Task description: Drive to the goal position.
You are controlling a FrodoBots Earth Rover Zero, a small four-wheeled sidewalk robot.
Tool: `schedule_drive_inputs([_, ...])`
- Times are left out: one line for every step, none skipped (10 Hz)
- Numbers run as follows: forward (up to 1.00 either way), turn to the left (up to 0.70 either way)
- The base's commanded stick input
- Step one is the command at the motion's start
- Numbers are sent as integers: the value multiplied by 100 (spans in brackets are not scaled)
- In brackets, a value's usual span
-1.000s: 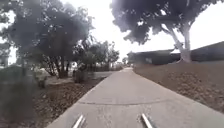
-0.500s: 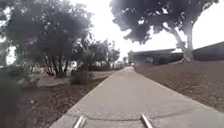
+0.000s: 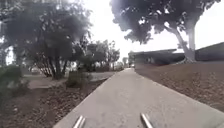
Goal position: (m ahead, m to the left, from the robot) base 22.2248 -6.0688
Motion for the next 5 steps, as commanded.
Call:
schedule_drive_inputs([100,0])
schedule_drive_inputs([100,0])
schedule_drive_inputs([100,0])
schedule_drive_inputs([97,0])
schedule_drive_inputs([97,-36])
